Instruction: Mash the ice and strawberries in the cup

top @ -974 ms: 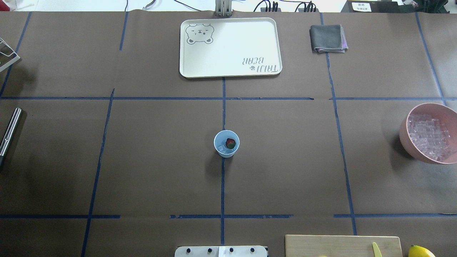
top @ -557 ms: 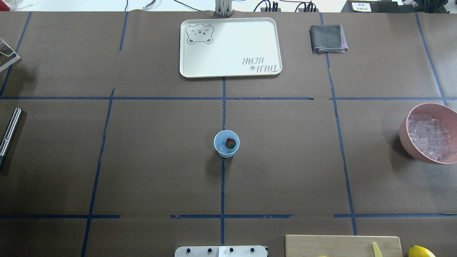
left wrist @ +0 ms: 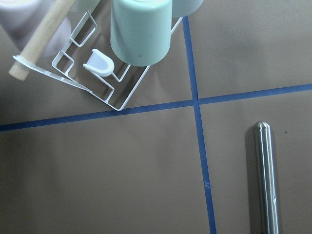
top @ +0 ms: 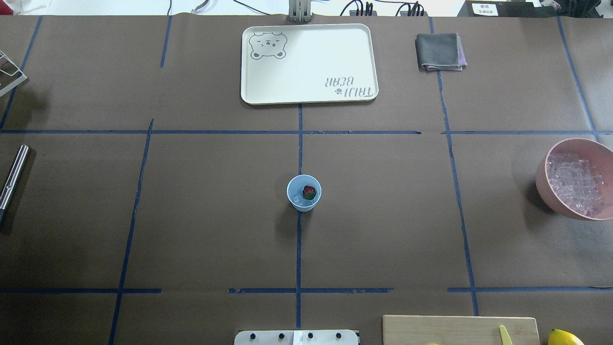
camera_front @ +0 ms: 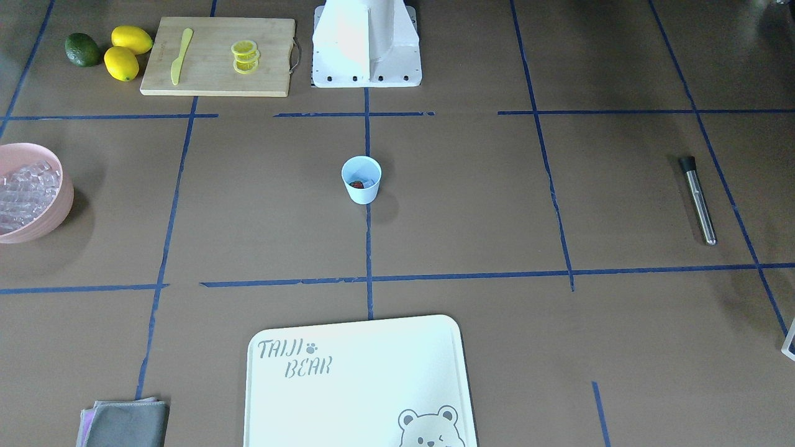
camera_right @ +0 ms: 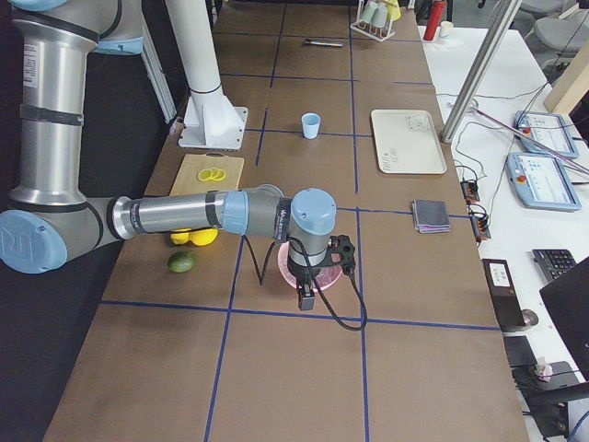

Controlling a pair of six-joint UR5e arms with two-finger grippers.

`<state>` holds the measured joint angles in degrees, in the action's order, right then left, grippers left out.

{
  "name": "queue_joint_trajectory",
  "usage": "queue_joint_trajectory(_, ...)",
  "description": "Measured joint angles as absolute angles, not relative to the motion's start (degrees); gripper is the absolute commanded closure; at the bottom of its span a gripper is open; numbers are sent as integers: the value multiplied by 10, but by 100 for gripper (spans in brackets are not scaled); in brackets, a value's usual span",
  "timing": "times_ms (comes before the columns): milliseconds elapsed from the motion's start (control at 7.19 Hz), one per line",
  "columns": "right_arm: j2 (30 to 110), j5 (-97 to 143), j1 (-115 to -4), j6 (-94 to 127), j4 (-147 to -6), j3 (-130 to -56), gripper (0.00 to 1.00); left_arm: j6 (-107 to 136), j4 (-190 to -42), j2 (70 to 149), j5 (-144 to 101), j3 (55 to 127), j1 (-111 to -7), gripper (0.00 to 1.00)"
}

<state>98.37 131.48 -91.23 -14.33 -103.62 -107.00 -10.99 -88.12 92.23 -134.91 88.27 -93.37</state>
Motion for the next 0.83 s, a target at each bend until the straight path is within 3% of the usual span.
queue_joint_trajectory(835, 984, 1315, -912, -143, -1036, -1071, 1, -109, -882, 913, -1346, 889, -934, 0)
